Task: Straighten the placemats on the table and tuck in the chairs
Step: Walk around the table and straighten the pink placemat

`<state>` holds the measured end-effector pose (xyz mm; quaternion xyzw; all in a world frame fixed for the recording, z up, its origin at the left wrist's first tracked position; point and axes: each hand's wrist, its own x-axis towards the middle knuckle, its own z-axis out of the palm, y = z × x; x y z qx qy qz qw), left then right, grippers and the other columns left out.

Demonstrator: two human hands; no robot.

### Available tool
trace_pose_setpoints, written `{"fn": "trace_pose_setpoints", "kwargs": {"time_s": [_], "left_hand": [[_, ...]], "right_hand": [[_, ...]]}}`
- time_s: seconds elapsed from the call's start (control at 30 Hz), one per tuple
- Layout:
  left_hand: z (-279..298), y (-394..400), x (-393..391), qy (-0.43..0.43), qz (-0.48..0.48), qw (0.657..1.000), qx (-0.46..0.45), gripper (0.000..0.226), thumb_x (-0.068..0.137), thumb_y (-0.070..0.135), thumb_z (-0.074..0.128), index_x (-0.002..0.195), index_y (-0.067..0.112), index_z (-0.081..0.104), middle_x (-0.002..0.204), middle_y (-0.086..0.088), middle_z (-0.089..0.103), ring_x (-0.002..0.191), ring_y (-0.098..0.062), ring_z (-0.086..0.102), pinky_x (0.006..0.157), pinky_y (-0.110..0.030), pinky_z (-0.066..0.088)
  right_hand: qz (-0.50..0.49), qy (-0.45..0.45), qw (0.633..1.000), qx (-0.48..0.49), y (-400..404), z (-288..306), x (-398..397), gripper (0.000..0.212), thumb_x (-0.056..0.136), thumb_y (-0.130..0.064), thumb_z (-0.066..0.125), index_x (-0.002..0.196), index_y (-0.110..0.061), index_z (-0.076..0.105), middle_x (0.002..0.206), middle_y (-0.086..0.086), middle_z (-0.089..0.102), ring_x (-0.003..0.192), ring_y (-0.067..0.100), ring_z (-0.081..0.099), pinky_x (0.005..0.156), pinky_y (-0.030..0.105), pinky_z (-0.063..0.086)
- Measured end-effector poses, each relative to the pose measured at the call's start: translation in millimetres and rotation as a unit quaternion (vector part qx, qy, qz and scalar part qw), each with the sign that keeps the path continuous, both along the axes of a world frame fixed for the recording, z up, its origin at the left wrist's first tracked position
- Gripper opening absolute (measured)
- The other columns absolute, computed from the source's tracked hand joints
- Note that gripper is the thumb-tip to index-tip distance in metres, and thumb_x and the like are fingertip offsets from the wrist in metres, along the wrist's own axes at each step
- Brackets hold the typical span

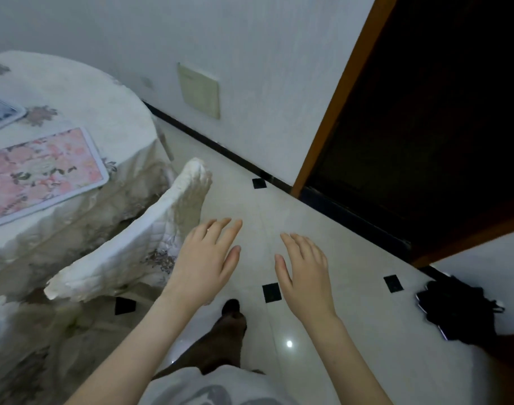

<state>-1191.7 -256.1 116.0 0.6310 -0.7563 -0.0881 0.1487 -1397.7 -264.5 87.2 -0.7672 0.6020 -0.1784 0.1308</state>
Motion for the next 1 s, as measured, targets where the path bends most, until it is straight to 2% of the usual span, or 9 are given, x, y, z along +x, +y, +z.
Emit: {"fn": "trace_pose_setpoints", "kwargs": {"time_s": [0.3,0.53,0.87,1.0], "left_hand": [[-28.0,-144.2,21.8,0.007,0.087,0.996,0.004,0.049,0.093,0.036,0.032,0.135,0.013,0.044,0.13,-0.01,0.056,0.12,-0.03,0.048,0.103,-0.044,0.041],[-0.8,-269.7,57.0,0.008,0.138,0.99,-0.023,0.048,0.094,0.034,0.035,0.135,0.012,0.046,0.13,-0.011,0.056,0.119,-0.034,0.049,0.1,-0.046,0.042],[-23.7,-386.3,73.9,-0.009,0.226,0.974,0.02,0.05,0.093,0.036,0.033,0.134,0.011,0.047,0.13,-0.012,0.057,0.119,-0.034,0.05,0.1,-0.044,0.042],[-25.6,-449.4,82.6,-0.003,0.295,0.955,0.015,0.05,0.093,0.035,0.033,0.133,0.01,0.048,0.131,-0.013,0.056,0.119,-0.034,0.05,0.101,-0.045,0.042]], "right_hand": [[0.091,0.016,0.996,-0.008,-181.6,-14.4,34.2,0.044,0.096,-0.035,0.039,0.136,-0.017,0.043,0.135,0.008,0.054,0.126,0.024,0.046,0.107,0.045,0.037],[0.147,0.024,0.988,-0.036,-322.3,13.6,69.3,0.046,0.096,-0.039,0.031,0.136,-0.019,0.042,0.135,0.003,0.053,0.127,0.019,0.044,0.109,0.044,0.036],[0.251,0.022,0.968,0.006,-481.3,-2.2,108.0,0.045,0.096,-0.036,0.037,0.136,-0.016,0.043,0.137,0.007,0.052,0.127,0.024,0.044,0.107,0.043,0.035],[0.319,0.02,0.948,-0.003,-562.2,-6.9,133.2,0.04,0.095,-0.028,0.049,0.132,-0.013,0.048,0.131,0.009,0.056,0.123,0.027,0.049,0.102,0.044,0.041]]}}
